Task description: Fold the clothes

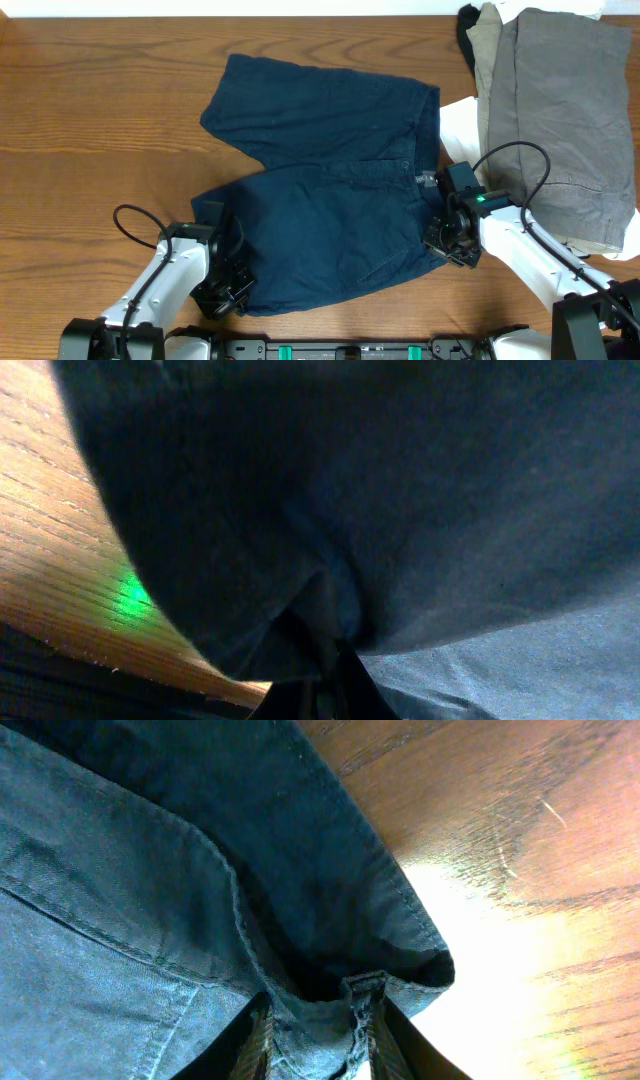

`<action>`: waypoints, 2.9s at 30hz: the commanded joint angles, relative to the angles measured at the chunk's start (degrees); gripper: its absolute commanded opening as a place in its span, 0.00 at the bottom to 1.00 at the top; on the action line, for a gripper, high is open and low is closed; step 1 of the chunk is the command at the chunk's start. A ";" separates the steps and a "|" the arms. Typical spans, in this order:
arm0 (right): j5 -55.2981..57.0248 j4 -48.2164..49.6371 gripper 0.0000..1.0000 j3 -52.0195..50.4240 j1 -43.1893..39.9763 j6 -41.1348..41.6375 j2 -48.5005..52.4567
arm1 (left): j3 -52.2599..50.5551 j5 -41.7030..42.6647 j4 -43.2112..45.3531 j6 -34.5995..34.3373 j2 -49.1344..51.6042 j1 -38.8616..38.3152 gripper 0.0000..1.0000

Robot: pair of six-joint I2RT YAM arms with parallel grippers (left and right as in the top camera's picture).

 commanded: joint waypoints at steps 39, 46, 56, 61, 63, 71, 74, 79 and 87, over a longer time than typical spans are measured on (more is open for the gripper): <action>-2.99 -31.67 0.01 13.75 -12.24 -13.64 -24.09 | 25.29 -16.59 -12.55 12.41 -14.19 -0.07 0.06; 1.57 -40.35 0.01 22.18 -12.24 -14.62 -24.48 | 26.21 -16.81 -15.37 12.20 -23.74 -0.07 0.06; 5.79 -29.66 0.01 21.92 -12.24 -14.62 -17.31 | 26.16 -16.81 6.12 15.54 -18.67 -0.09 0.06; 9.29 -19.71 0.01 21.92 -12.33 -14.62 -11.74 | 26.16 -16.83 20.63 17.86 -9.68 -0.09 0.06; 9.86 -15.04 0.01 21.92 -12.68 -14.64 -9.57 | 26.16 -16.81 27.21 18.34 -5.68 -0.09 0.06; 11.91 1.22 0.01 21.92 -13.75 -16.44 -1.16 | 26.18 -16.74 48.54 19.50 6.60 -0.28 0.06; 12.46 6.32 0.01 21.92 -13.81 -17.03 1.99 | 26.16 -16.74 55.69 19.52 10.23 -1.03 0.06; 14.21 13.14 0.01 21.92 -13.88 -17.09 6.14 | 26.16 -16.79 66.01 20.98 15.34 -3.10 0.06; 14.84 23.43 0.01 21.92 -14.12 -17.22 12.13 | 26.16 -16.81 78.71 24.41 23.87 -5.35 0.06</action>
